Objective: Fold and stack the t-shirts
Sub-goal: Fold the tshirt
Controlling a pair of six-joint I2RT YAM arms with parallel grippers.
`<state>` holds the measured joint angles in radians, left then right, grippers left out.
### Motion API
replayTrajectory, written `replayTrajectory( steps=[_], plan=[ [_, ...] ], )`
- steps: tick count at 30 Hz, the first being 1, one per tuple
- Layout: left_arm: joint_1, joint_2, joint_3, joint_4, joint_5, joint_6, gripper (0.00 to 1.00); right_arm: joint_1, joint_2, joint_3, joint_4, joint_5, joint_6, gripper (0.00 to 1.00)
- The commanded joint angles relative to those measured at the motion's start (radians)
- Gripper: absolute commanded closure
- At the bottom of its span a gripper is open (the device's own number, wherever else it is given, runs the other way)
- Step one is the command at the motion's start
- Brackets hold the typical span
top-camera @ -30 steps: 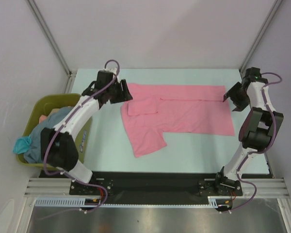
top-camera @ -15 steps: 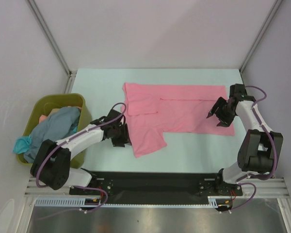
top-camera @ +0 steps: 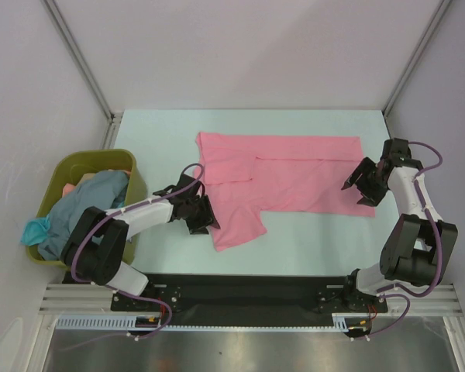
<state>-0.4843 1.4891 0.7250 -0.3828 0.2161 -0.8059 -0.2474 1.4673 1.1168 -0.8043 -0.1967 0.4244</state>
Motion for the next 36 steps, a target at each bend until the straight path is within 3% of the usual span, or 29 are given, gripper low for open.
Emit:
replayTrajectory(
  steps=[1, 6, 9, 12, 13, 16, 28, 36],
  plan=[
    [0.006, 0.043, -0.022, 0.03, 0.005, -0.056, 0.48, -0.007, -0.016, 0.008, 0.002, -0.006, -0.012, 0.29],
    [0.018, 0.083, -0.007, 0.021, 0.012, -0.043, 0.64, -0.045, -0.015, -0.018, 0.016, 0.014, 0.026, 0.29],
    [0.041, 0.069, -0.015, 0.013, 0.019, -0.017, 0.84, -0.108, 0.002, -0.069, 0.048, 0.005, 0.048, 0.32],
    [0.061, 0.068, 0.014, -0.019, -0.001, 0.045, 1.0, -0.15, 0.008, -0.113, 0.096, 0.028, 0.045, 0.46],
    [0.059, 0.069, 0.025, -0.039, -0.004, 0.065, 1.0, -0.17, 0.013, -0.124, 0.108, 0.048, 0.043, 0.54],
    [0.059, 0.057, 0.028, -0.008, -0.003, 0.117, 1.0, -0.203, 0.039, -0.138, 0.137, 0.066, 0.045, 0.61],
    [0.059, 0.034, 0.073, 0.007, 0.06, 0.257, 1.0, -0.32, 0.188, -0.107, 0.171, 0.04, -0.023, 0.5],
    [0.059, 0.025, 0.106, -0.018, 0.075, 0.297, 1.0, -0.323, 0.251, -0.106, 0.218, -0.006, 0.074, 0.53]
  ],
)
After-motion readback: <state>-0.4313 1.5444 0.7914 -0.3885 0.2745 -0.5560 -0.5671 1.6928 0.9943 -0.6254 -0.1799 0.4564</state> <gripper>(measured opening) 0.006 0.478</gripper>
